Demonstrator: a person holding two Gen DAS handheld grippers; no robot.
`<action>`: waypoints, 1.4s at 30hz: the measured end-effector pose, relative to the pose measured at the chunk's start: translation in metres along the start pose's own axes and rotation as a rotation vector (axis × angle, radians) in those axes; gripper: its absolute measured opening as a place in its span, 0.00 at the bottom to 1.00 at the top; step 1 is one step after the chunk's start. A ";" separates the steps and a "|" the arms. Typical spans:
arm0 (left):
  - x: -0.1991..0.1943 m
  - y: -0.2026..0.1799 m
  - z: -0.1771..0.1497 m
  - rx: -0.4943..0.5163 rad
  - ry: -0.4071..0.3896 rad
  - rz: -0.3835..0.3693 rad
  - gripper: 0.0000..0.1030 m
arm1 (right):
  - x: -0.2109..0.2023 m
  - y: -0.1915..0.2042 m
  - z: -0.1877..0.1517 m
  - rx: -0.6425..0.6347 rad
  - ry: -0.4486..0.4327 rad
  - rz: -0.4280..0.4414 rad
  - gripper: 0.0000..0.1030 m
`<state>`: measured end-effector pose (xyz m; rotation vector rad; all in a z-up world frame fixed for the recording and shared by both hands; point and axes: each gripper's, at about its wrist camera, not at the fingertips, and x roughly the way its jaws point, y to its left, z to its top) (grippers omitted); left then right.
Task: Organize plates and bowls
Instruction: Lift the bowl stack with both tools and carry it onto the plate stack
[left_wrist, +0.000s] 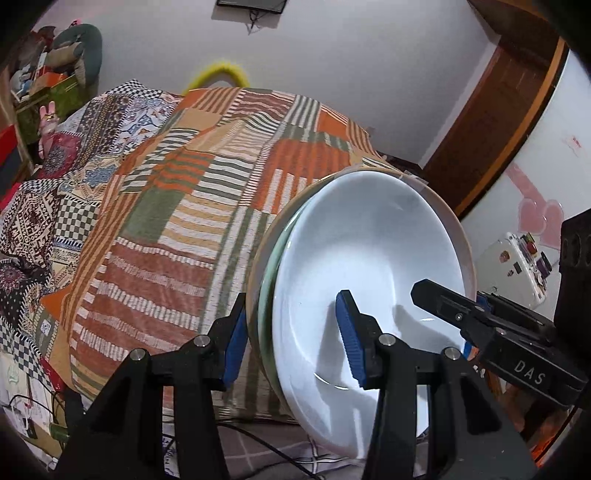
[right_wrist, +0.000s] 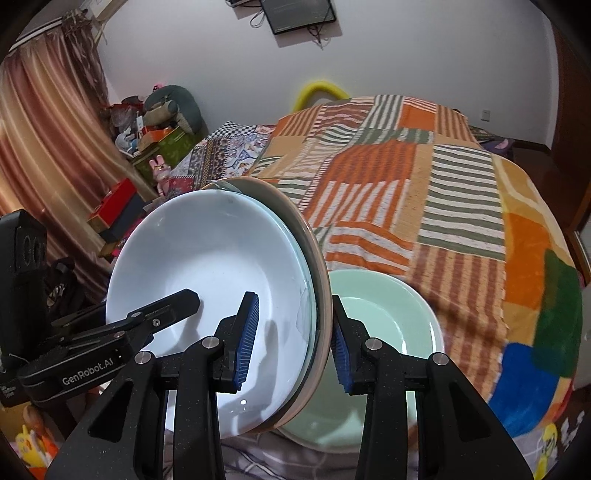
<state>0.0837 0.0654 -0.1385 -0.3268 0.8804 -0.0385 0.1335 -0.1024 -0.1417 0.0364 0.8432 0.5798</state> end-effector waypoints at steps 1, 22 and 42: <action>0.002 -0.003 0.000 0.006 0.004 -0.002 0.45 | -0.001 -0.002 -0.001 0.005 -0.001 -0.002 0.33; 0.056 -0.036 -0.016 0.072 0.151 -0.018 0.45 | -0.004 -0.045 -0.031 0.123 0.061 -0.048 0.33; 0.089 -0.035 -0.017 0.068 0.229 -0.026 0.45 | 0.015 -0.063 -0.038 0.175 0.131 -0.049 0.33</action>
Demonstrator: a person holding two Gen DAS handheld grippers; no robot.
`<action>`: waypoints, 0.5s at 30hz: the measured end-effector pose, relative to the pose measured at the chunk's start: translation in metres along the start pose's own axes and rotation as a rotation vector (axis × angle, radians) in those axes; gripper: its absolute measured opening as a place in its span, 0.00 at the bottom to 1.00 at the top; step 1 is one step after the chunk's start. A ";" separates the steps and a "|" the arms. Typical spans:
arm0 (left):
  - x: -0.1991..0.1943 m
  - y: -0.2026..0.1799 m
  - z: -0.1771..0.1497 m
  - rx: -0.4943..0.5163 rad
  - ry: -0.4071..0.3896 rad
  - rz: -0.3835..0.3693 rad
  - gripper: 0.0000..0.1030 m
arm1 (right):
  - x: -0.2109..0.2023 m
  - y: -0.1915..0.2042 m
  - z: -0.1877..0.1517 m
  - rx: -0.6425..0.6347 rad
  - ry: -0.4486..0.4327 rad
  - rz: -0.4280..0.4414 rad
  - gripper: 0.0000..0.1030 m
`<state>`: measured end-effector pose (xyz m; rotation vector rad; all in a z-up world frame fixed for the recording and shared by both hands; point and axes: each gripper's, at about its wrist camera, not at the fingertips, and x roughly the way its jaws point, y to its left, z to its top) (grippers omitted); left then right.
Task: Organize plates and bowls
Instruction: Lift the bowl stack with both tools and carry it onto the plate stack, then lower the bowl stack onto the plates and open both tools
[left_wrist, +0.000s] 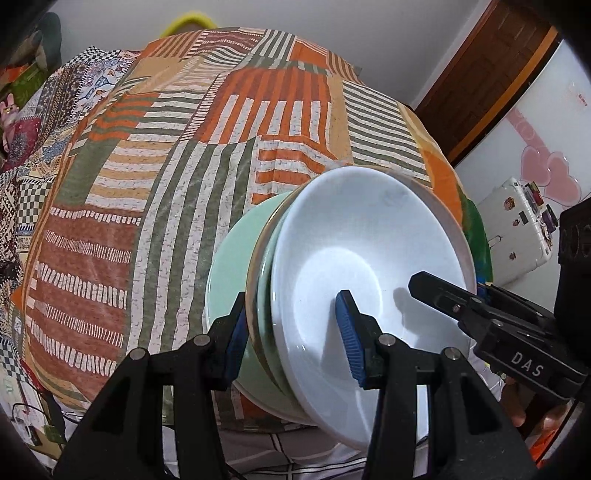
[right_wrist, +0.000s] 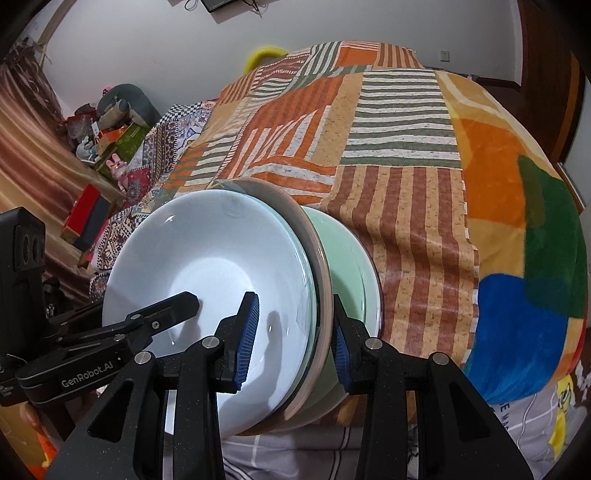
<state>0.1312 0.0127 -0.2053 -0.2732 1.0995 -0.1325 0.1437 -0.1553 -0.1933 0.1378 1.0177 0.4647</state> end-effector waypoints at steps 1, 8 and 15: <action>0.001 0.000 0.001 0.001 -0.002 -0.002 0.45 | 0.002 0.001 0.000 -0.003 0.001 -0.005 0.33; -0.001 -0.003 0.004 0.005 -0.021 -0.030 0.45 | 0.012 -0.006 0.001 0.017 0.024 -0.016 0.34; -0.002 -0.002 0.004 -0.002 -0.010 -0.014 0.45 | 0.006 -0.009 -0.003 0.012 0.027 -0.013 0.35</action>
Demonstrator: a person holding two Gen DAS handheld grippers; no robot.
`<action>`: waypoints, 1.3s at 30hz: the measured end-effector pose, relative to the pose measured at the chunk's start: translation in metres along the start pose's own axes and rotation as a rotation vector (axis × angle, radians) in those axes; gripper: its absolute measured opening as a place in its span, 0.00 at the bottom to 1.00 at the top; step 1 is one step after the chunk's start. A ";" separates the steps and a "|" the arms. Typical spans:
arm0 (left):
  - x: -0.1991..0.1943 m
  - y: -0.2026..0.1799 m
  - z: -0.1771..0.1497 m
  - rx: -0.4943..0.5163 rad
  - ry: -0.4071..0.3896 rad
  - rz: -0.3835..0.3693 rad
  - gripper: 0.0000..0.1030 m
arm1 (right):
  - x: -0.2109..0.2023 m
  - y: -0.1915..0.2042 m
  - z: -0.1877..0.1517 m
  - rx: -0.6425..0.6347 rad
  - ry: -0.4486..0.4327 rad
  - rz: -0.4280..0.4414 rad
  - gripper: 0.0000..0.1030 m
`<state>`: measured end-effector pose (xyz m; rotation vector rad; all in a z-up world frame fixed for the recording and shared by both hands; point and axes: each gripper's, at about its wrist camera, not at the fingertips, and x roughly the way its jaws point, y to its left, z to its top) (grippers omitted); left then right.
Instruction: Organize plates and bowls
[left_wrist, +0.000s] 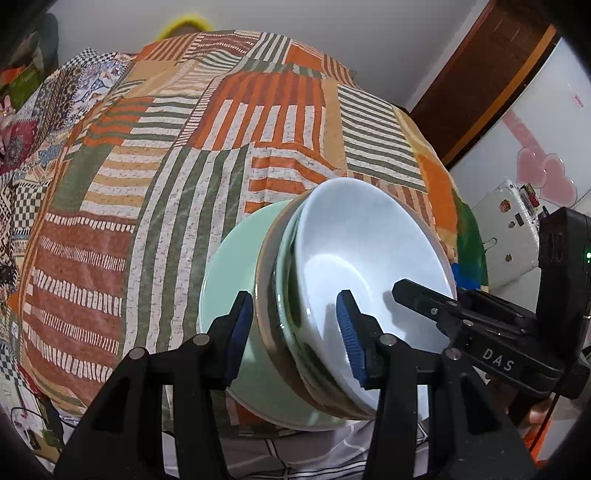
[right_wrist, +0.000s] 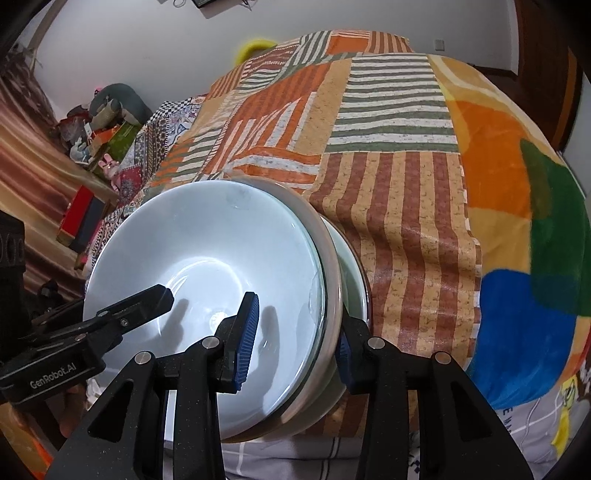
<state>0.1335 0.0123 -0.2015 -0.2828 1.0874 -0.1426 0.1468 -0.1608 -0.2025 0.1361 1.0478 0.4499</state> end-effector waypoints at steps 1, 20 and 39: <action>-0.003 0.001 0.000 -0.001 -0.005 0.007 0.46 | -0.001 0.000 0.000 -0.002 -0.002 -0.004 0.35; -0.146 -0.038 0.005 0.116 -0.429 0.045 0.58 | -0.119 0.027 0.004 -0.109 -0.337 -0.013 0.43; -0.240 -0.075 -0.040 0.223 -0.765 0.062 0.94 | -0.210 0.073 -0.015 -0.237 -0.684 -0.008 0.72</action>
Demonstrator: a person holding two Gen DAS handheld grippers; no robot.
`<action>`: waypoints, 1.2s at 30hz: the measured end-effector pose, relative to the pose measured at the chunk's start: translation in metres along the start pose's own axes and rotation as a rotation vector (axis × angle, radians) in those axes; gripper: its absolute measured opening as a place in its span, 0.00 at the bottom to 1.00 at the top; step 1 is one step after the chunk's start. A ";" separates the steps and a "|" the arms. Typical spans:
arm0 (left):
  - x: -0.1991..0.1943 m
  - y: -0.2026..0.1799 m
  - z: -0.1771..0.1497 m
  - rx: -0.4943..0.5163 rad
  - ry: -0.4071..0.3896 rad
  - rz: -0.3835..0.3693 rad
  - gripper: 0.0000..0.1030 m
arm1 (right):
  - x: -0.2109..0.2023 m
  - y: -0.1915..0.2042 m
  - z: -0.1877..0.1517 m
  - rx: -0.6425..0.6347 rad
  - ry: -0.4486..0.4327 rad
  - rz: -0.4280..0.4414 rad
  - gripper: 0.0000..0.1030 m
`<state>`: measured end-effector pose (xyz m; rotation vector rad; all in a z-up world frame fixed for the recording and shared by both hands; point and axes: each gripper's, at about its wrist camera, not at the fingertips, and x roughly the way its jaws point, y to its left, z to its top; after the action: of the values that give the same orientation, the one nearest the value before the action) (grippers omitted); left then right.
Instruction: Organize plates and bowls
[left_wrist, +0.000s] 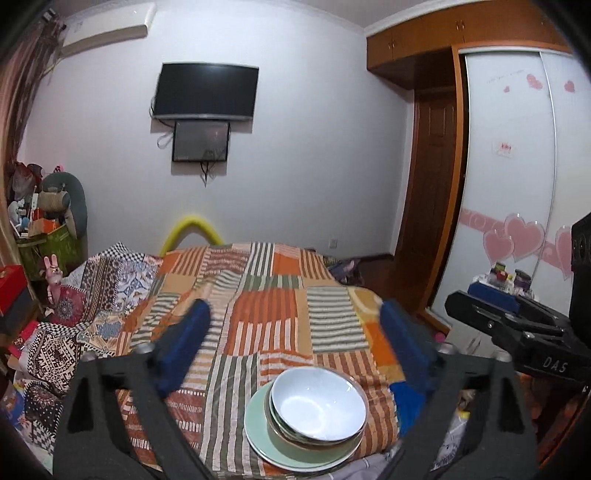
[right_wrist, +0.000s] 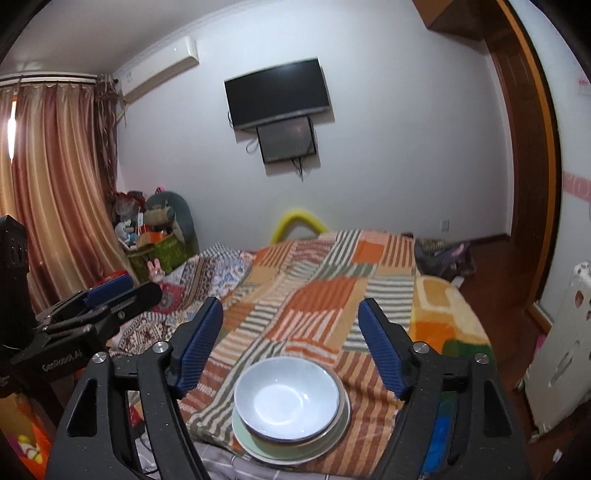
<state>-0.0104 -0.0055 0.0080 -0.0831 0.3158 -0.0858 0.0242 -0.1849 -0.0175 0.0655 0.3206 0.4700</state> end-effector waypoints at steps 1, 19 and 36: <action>-0.004 0.000 0.000 0.002 -0.013 0.003 0.94 | -0.001 0.001 0.000 -0.005 -0.006 0.000 0.73; -0.011 0.002 -0.003 0.002 -0.026 0.020 0.99 | -0.005 0.008 -0.001 -0.021 -0.051 -0.011 0.98; -0.010 0.006 -0.004 -0.008 -0.021 0.023 0.99 | -0.006 0.006 -0.003 -0.009 -0.039 -0.011 0.99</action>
<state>-0.0207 0.0013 0.0062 -0.0885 0.2959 -0.0604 0.0156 -0.1821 -0.0182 0.0644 0.2802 0.4587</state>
